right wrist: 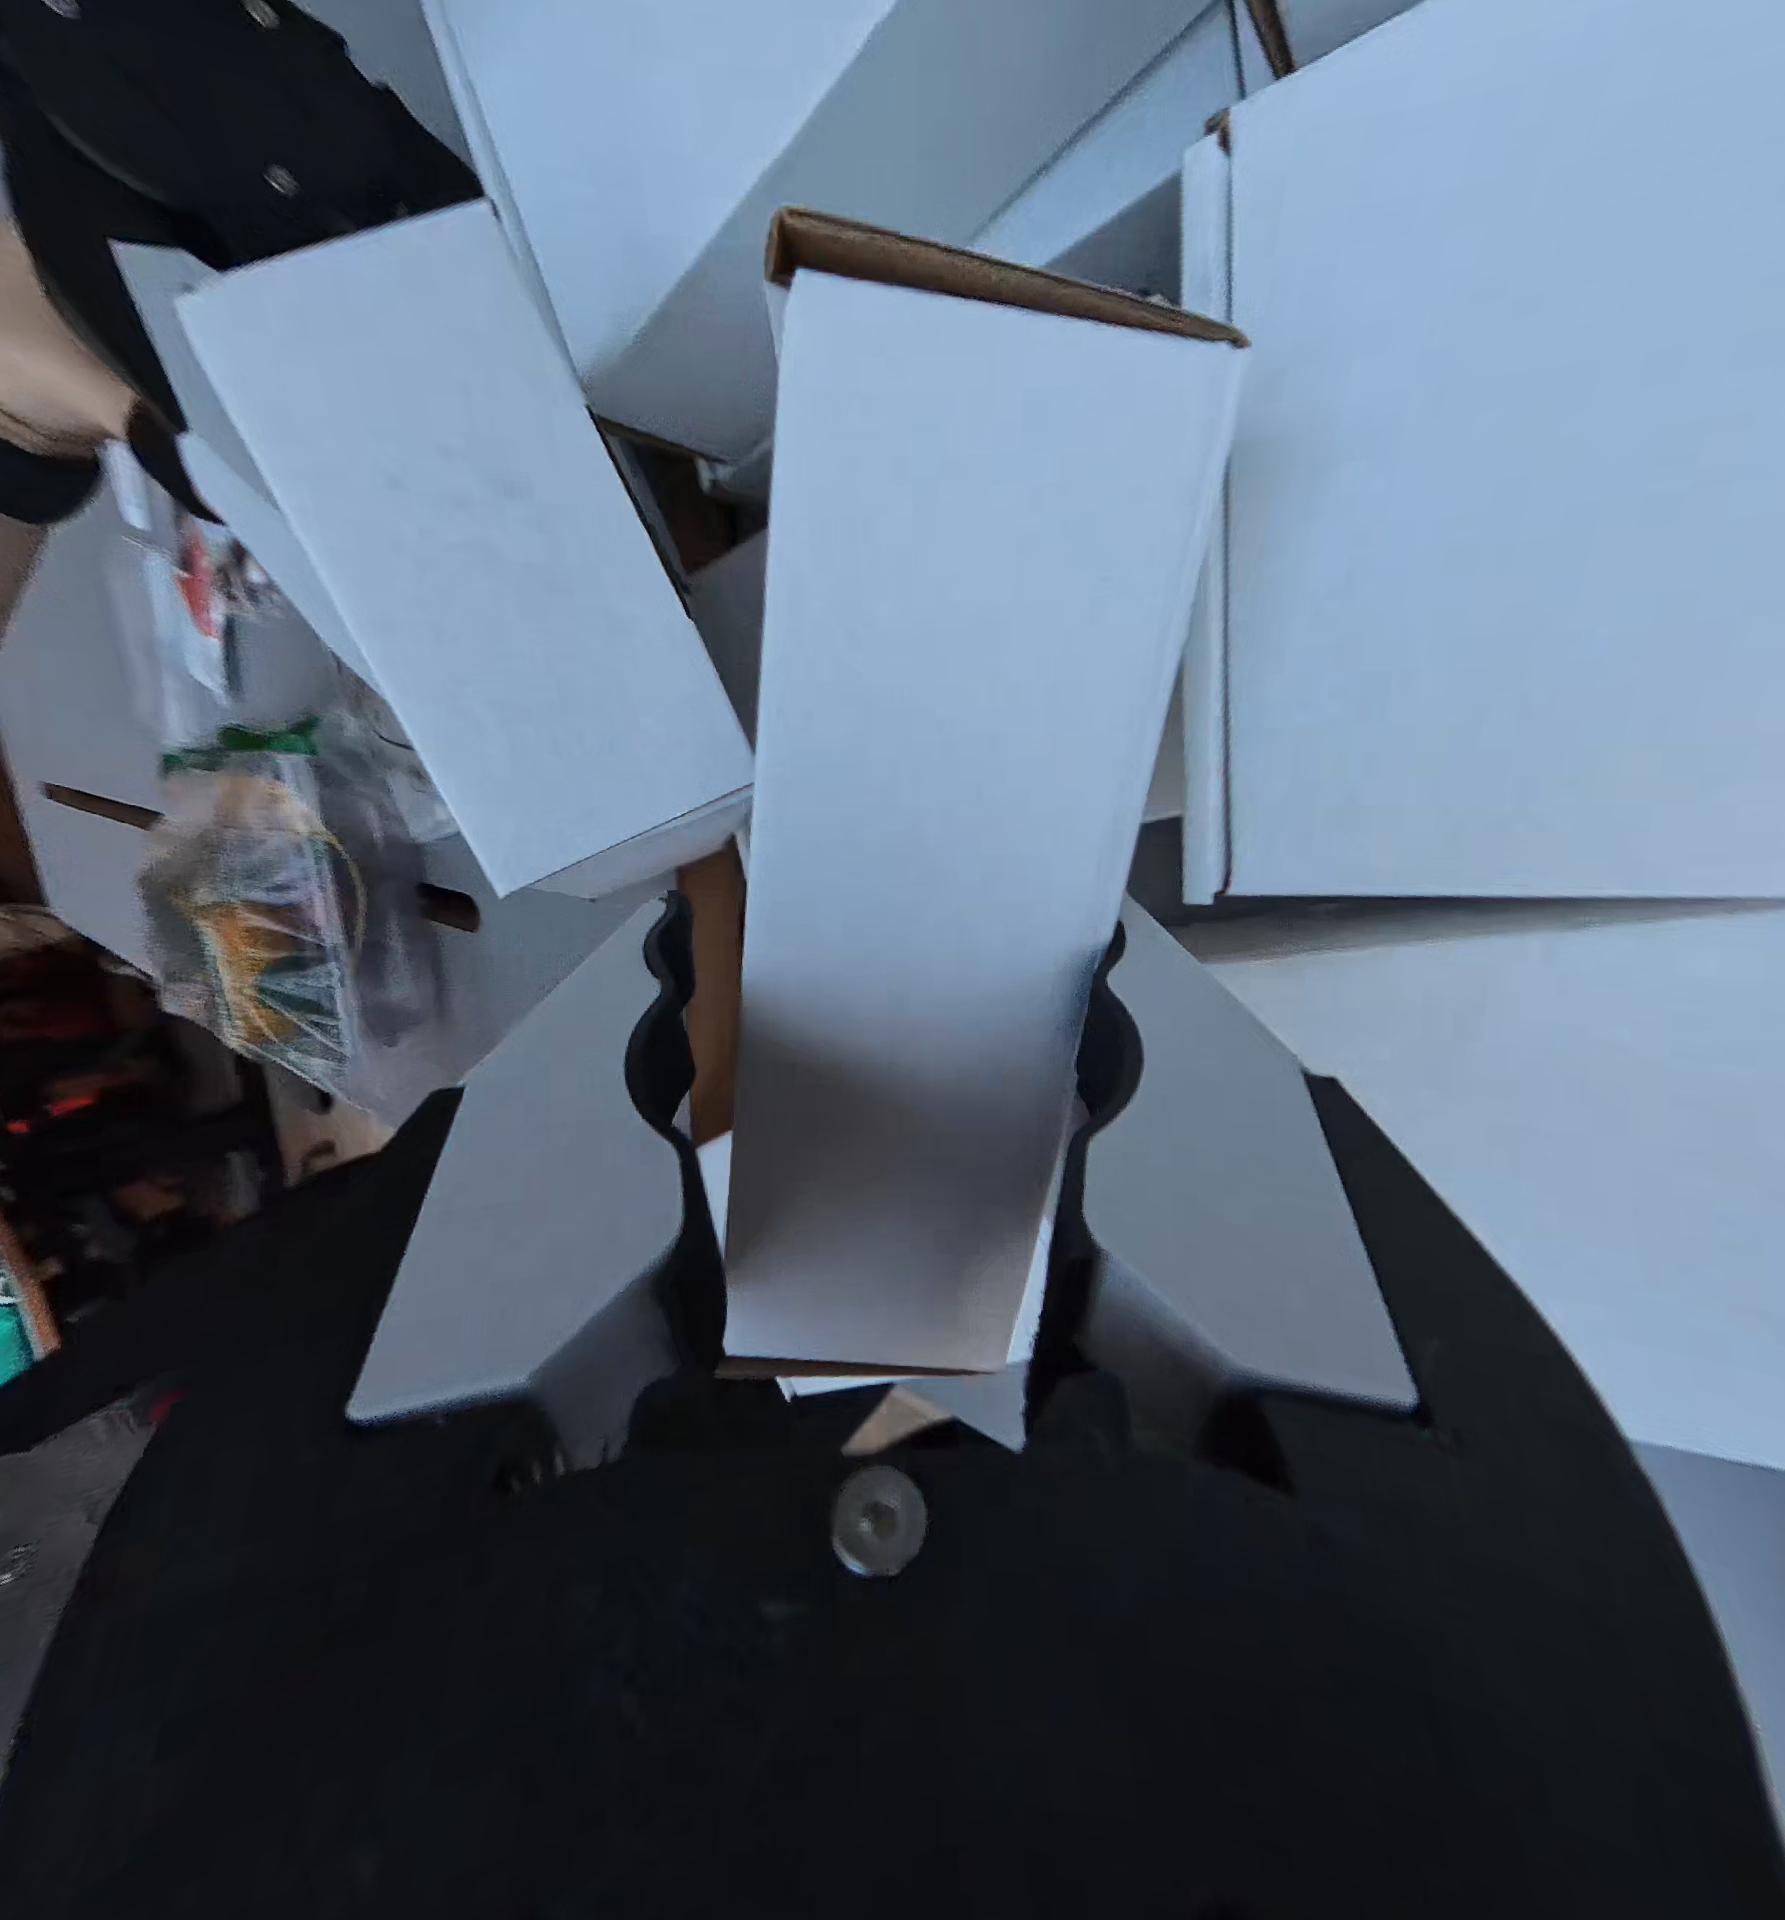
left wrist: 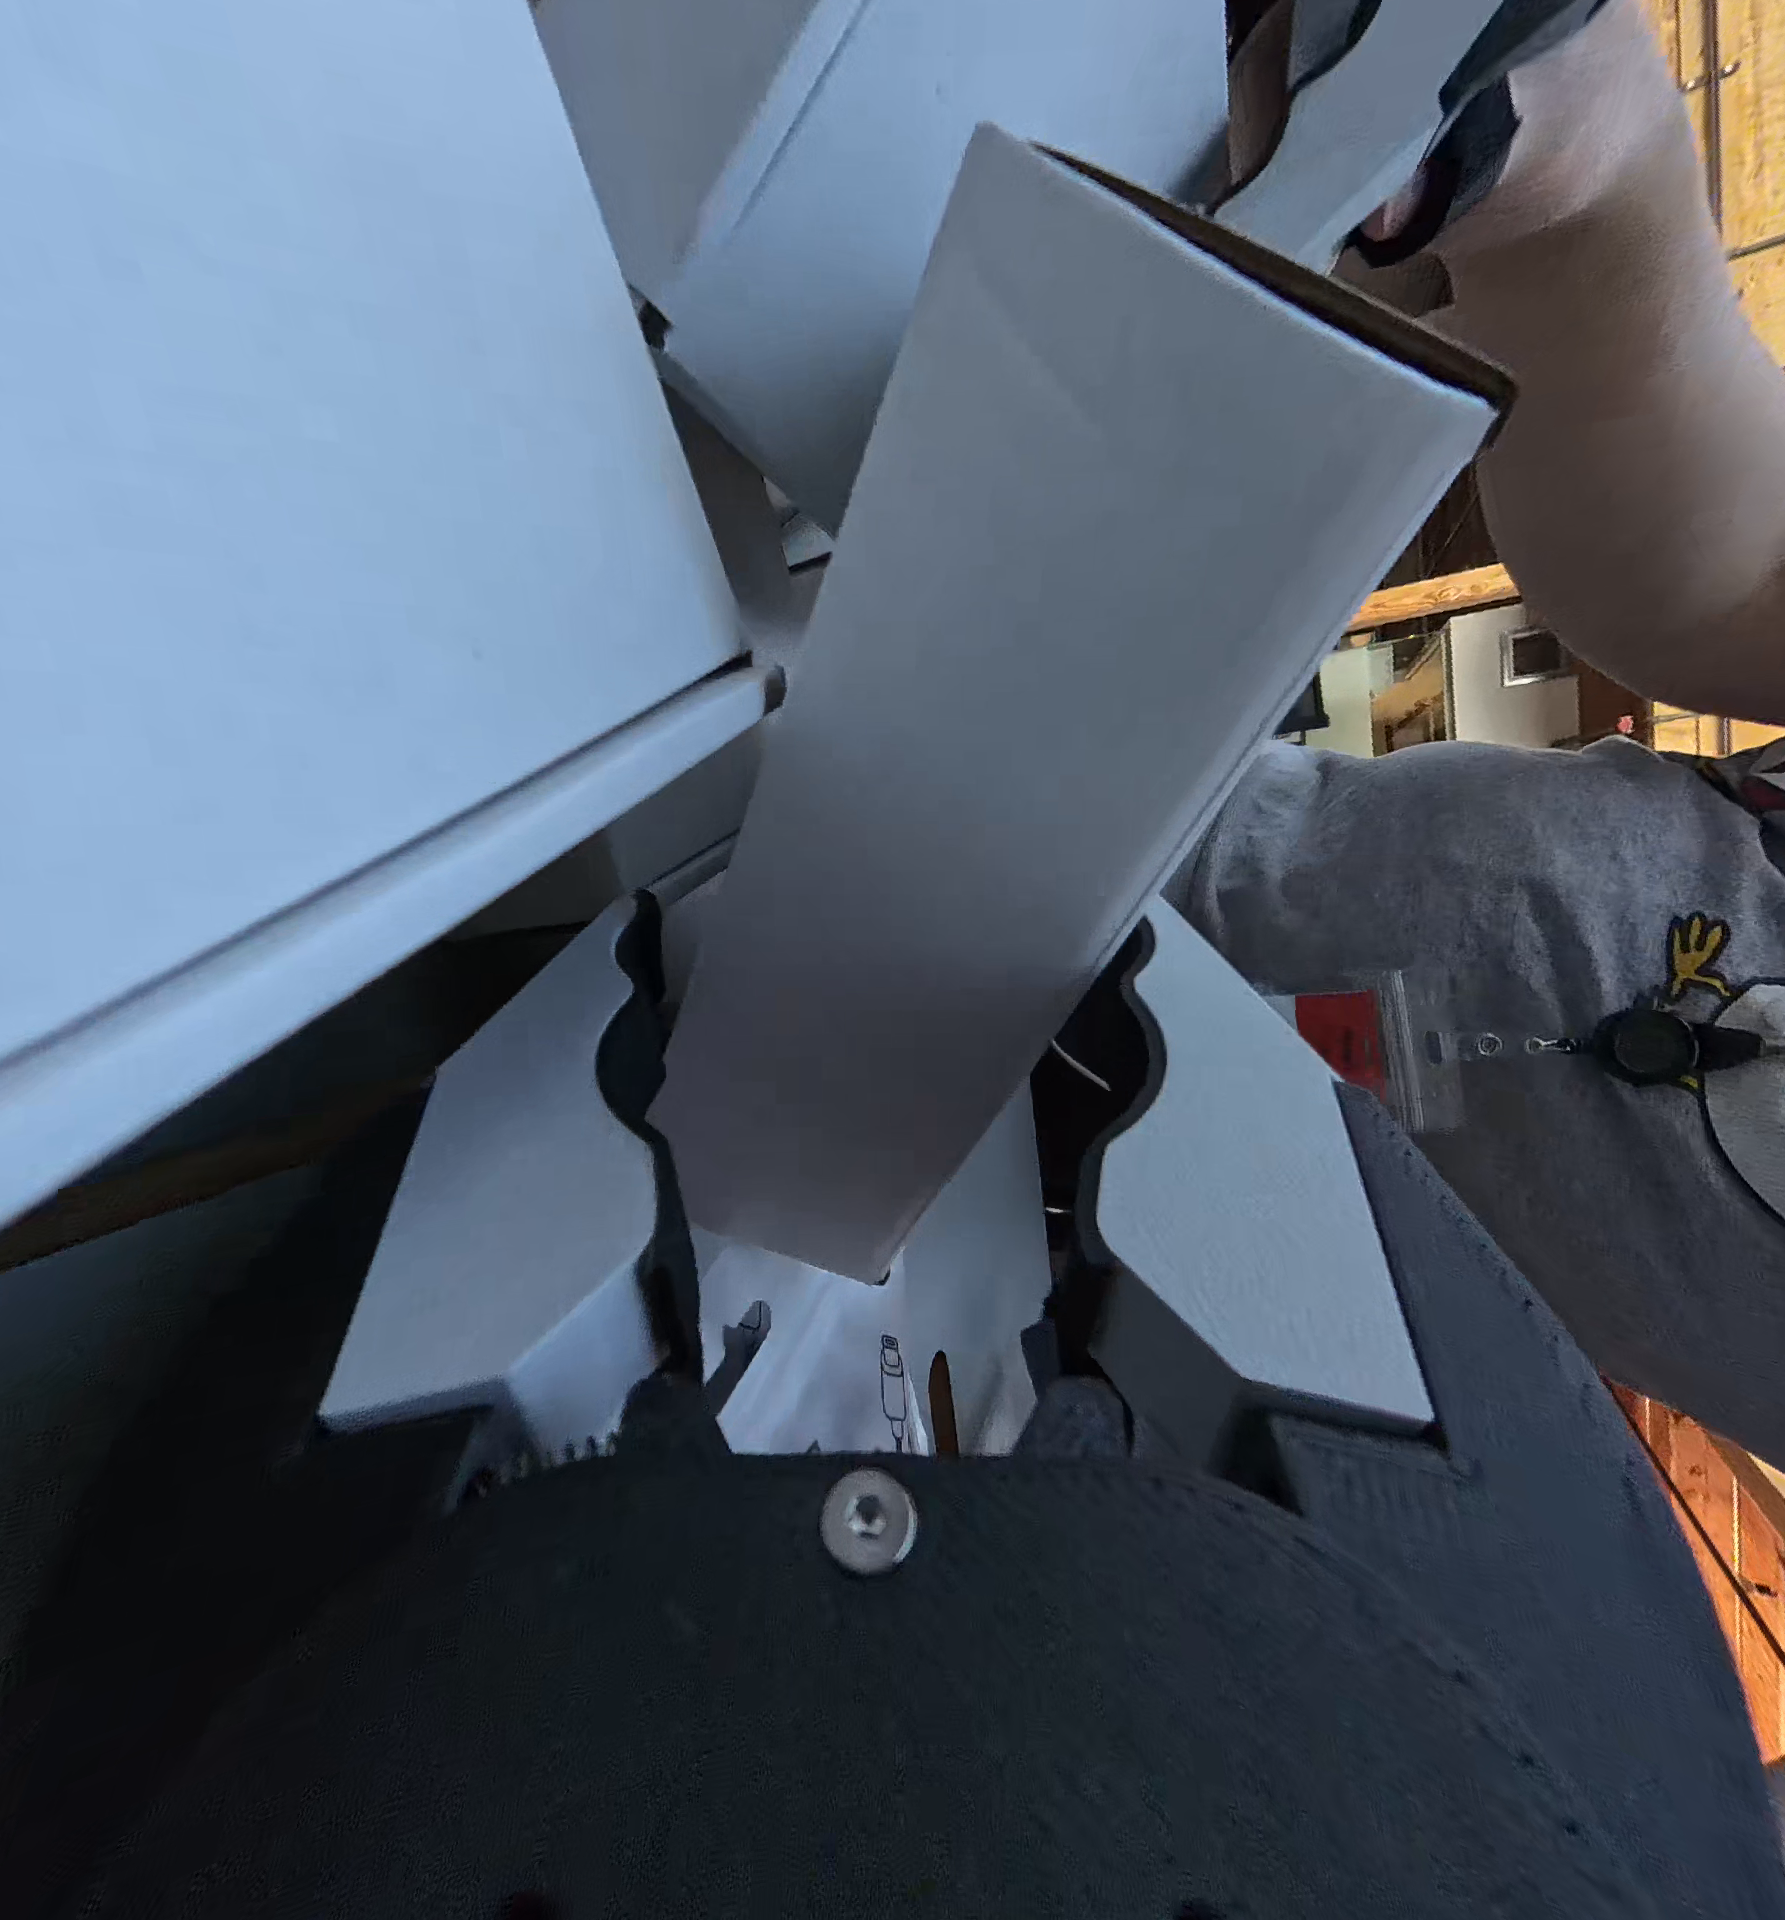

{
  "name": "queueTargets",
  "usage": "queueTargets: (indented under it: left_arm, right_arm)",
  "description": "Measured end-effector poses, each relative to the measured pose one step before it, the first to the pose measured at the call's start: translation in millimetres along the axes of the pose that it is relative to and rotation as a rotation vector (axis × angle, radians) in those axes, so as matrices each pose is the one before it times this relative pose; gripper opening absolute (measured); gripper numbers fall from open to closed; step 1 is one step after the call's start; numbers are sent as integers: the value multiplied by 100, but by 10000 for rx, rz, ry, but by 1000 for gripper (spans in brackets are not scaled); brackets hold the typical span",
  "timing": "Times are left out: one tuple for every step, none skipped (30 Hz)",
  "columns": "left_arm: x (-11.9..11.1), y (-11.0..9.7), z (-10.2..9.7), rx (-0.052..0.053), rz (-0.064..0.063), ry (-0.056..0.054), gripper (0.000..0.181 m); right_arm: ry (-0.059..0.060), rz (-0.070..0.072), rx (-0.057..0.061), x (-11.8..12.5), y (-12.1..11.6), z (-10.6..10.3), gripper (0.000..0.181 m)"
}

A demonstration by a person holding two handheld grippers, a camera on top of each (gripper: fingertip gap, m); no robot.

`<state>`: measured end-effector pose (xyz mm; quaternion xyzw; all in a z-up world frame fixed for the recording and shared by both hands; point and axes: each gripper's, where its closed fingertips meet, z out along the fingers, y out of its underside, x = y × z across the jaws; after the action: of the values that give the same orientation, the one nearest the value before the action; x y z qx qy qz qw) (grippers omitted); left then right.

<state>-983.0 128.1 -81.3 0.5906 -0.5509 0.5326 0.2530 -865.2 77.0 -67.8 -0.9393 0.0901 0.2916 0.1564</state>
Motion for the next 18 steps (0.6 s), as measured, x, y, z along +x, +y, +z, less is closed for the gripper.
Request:
queueTargets:
  left_arm:
    - [69,-173,76,168,-129,121,89]
    - [175,-106,63,153,-125,172,91]
    - [6,-20,13,106,-52,72,93]
    - [-168,16,-31,96,7,-52,89]
    - [-56,23,10,83,-1,-14,86]
    - [98,117,78,0,-26,32,86]
    - [201,322,174,-172,26,50,86]
    - [435,445,263,-273,77,138,82]
    - [673,173,265,-137,16,215,81]
    - [717,-151,144,35,-74,183,80]
    - [798,-249,-38,117,-114,169,79]
    - [893,-278,-171,190,-24,159,77]
    - [945,-311,-284,262,77,116,75]
    - [994,-283,-347,278,111,70,75]
    - [1005,-295,-379,302,124,23,74]
    - [1002,-406,-384,382,126,-28,74]
    - [982,-536,-340,484,108,-78,73]
    - [994,-669,-235,599,110,-127,73]
  right_arm:
    - [484,-185,-462,121,88,134,75]
    - [472,-169,-462,275,221,150,67]
    - [201,-58,-332,93,128,89,67]
    - [-28,230,-126,-10,-26,-42,67]
    - [-138,226,-139,-31,145,28,66]
    - [-174,227,31,-13,61,71,66]
    - [-297,219,161,-160,28,84,66]
    - [-399,290,136,-248,152,159,66]
    - [-466,315,153,-329,179,168,66]
    - [-457,282,174,-374,201,92,66]
    - [-411,270,202,-377,150,-39,65]
    - [-384,211,341,-415,-37,-217,65]
    - [-384,166,407,-543,-154,-388,65]
    - [-334,127,362,-599,-110,-542,65]
    - [-239,-17,370,-599,-136,-719,65]
    - [-125,-165,397,-557,-187,-872,65]
    - [-40,-182,387,-475,-161,-985,65]
    - [-40,-183,380,-529,-102,-1071,65]
